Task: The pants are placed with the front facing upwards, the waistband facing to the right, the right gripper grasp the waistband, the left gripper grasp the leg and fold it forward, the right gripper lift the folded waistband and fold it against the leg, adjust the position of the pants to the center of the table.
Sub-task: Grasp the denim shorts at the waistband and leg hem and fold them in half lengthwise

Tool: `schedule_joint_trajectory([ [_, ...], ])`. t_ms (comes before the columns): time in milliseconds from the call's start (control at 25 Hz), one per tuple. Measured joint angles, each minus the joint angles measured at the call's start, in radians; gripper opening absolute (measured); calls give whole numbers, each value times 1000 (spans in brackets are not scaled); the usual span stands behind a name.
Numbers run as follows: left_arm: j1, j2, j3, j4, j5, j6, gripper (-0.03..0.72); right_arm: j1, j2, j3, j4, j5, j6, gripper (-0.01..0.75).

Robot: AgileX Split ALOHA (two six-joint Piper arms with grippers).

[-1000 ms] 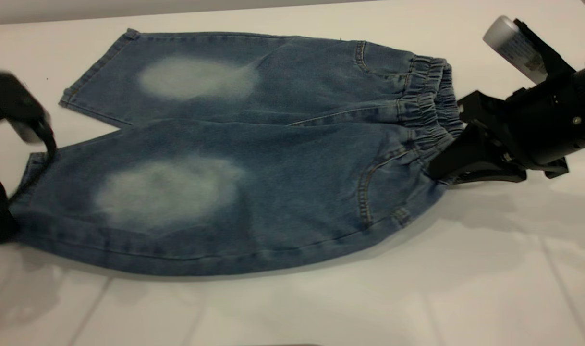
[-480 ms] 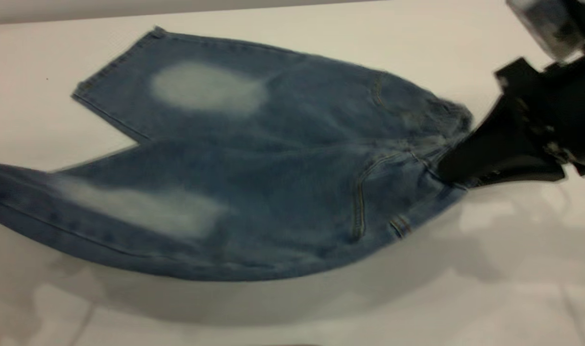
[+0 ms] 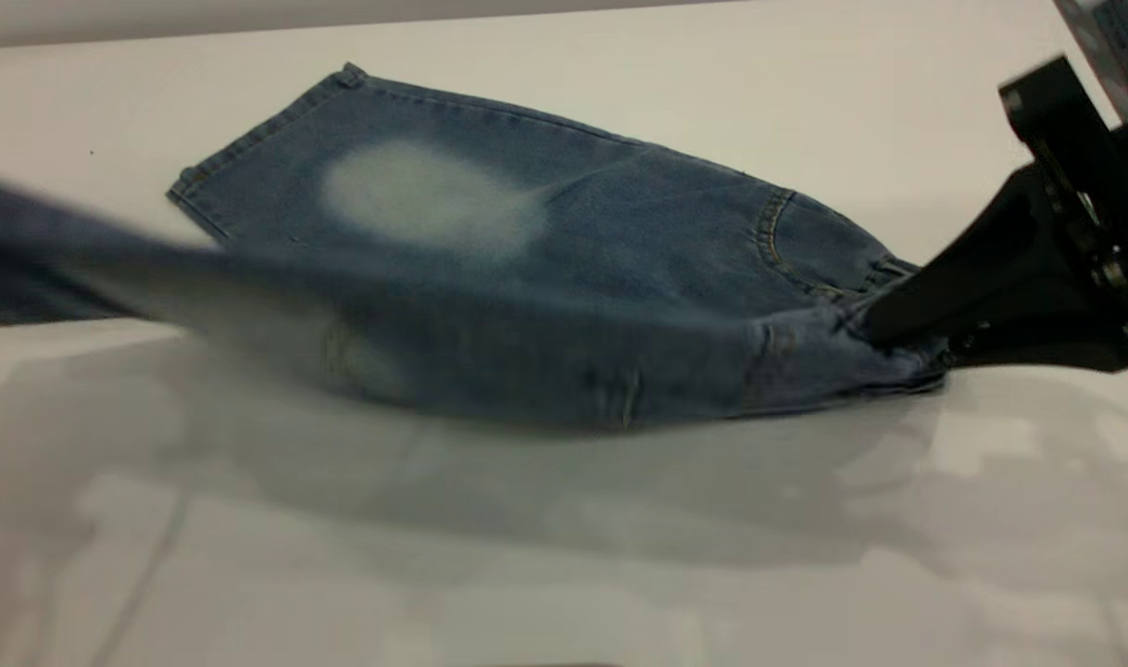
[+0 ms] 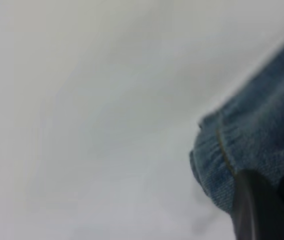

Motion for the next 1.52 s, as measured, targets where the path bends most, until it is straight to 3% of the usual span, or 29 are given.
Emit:
schedule_joint_trajectory([
  [320,0,365,-274,78,-130,-64,39,0,53,-20,208,-46,99,68],
  [760,-49,701,-601,82,-184,-72,40,0,312,-262,221,-54,244,69],
  [1160,-82,905,-793,85,-189,-101,52,-9,343,-310,223,-67,317,76],
  [1360,-82,965,-837,85,-188,-189,104,-36,343,-310,223,-85,425,86],
  [1520,-82,989,-858,85,-201,-317,203,-64,343,-310,223,-117,488,104],
])
